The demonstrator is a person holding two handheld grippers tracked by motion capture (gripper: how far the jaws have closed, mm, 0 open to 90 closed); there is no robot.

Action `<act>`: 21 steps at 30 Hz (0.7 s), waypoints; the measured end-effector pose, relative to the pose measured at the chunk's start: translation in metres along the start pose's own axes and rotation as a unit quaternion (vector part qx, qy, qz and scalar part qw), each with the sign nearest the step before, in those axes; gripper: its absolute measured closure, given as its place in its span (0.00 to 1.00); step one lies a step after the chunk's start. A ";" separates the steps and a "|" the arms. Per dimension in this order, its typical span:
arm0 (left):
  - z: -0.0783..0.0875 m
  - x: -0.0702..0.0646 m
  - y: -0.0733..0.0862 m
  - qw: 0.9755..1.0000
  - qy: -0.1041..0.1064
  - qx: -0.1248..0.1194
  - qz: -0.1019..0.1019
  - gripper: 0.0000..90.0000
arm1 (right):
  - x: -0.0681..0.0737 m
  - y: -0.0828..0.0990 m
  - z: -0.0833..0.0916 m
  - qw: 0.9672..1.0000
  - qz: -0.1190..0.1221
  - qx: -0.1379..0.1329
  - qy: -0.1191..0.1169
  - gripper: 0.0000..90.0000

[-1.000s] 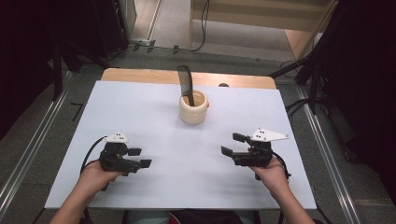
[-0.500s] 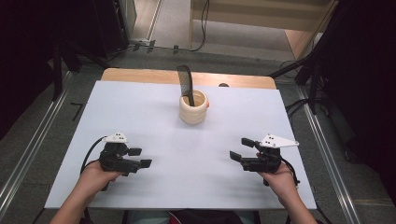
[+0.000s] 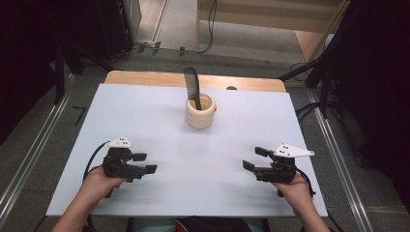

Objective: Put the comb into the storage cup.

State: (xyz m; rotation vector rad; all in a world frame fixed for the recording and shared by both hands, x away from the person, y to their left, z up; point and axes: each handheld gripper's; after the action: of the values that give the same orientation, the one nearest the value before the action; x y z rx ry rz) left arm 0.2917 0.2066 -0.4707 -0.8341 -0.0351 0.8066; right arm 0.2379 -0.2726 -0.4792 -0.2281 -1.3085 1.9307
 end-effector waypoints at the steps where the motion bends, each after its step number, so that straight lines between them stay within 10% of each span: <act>1: 0.000 0.000 0.000 1.000 0.000 0.000 0.000 0.32 | 0.000 0.002 0.000 1.000 -0.002 0.000 0.000 0.23; 21: -0.001 0.000 0.000 1.000 0.000 0.004 -0.002 0.32 | 0.002 0.004 -0.002 1.000 0.002 0.004 -0.005 0.23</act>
State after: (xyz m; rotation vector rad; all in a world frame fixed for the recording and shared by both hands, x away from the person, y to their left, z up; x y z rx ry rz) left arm 0.2920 0.2060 -0.4711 -0.8260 -0.0332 0.8021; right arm 0.2359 -0.2709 -0.4826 -0.2174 -1.3076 1.9416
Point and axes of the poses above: each handheld gripper's, and its own axes: z roughly backward along the jaws, y roughly out of its underside, x roughly to its left, and after that the axes turned 5 degrees about -y, right-handed
